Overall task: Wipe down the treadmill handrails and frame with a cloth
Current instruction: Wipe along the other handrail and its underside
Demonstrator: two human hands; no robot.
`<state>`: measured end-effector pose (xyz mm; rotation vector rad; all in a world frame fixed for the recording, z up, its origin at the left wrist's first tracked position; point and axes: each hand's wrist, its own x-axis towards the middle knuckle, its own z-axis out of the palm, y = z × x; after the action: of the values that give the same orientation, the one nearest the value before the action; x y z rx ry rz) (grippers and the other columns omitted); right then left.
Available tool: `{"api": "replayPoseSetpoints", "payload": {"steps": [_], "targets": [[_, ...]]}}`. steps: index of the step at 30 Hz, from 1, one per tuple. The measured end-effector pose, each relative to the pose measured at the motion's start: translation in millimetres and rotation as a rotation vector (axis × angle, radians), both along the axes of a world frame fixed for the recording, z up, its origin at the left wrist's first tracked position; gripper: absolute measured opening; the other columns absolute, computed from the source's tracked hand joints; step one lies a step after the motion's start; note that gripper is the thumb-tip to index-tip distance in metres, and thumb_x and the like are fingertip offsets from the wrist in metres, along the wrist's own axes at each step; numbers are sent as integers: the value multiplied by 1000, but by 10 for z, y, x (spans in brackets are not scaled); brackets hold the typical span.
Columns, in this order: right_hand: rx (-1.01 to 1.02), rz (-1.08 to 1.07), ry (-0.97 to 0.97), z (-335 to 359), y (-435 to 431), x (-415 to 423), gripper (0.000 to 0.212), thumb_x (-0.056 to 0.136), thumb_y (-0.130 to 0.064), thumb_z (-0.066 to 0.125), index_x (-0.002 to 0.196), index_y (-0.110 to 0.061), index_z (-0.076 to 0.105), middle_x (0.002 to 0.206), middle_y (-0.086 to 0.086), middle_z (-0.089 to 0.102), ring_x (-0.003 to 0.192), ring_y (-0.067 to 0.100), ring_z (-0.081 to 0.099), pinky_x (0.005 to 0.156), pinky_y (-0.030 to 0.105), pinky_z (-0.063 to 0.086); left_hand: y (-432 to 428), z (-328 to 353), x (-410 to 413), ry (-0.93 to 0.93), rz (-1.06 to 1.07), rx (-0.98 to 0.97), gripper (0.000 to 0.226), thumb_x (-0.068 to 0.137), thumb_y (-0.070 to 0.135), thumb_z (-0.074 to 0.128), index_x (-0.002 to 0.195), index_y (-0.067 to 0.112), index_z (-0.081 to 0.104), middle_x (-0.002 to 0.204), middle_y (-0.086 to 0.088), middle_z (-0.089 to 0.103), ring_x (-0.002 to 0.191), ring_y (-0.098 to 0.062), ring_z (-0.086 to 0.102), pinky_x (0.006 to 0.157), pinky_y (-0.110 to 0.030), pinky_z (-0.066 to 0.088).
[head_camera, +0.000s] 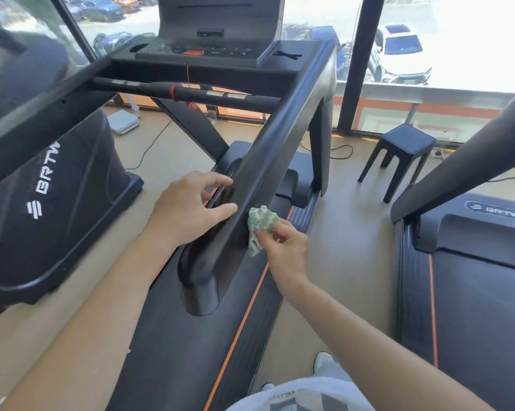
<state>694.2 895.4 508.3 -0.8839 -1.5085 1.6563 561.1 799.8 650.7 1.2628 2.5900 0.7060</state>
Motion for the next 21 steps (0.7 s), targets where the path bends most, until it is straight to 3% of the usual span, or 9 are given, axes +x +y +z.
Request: {"api": "replayPoseSetpoints", "payload": {"steps": [4,6,12,15,17,19,21], "targets": [[63,-39,-38,129,572,-226,8,86,-13,75,83,-19,78,97,-9,72,91,13,66,84,30,51,365,-16,-83,0,-139,-11,59,87,36,76,142,40,55,147,10,51,127,-15,54,106,-45,49],[74,-47,-58,204,856,-333,22,87,-14,74,70,-27,70,84,-14,66,77,11,60,74,28,47,546,-30,-115,40,-155,-44,65,87,38,74,147,40,50,154,8,45,139,-15,46,113,-45,43],[132,-66,-157,298,1295,-431,44,90,-16,71,54,-32,50,67,-16,51,61,2,47,59,14,33,768,-116,-110,60,-77,-61,64,80,50,67,142,45,54,150,13,51,137,-12,48,109,-45,46],[173,-3,-152,196,1156,-365,32,92,-16,70,67,-35,65,88,-17,62,76,-1,54,67,12,38,747,-144,-77,71,-26,-56,58,85,45,72,140,49,55,152,18,49,139,-8,45,110,-44,46],[170,47,-106,79,964,-286,10,94,-16,69,97,-21,78,110,-12,65,96,-5,59,77,8,44,745,-149,-48,79,3,-53,57,85,43,73,139,51,55,151,22,48,139,-6,45,110,-44,45],[170,84,-40,-39,751,-185,20,95,-15,68,113,-16,76,124,-9,62,113,0,59,85,11,50,758,-140,-23,72,30,-31,56,81,48,74,134,53,58,148,25,51,135,-4,49,108,-44,47],[139,133,23,-98,614,-106,17,96,-13,66,110,-14,76,131,-6,59,120,7,59,87,16,53,784,-127,-7,74,67,-5,55,76,51,75,130,53,61,143,27,54,130,-4,54,105,-42,49]]}}
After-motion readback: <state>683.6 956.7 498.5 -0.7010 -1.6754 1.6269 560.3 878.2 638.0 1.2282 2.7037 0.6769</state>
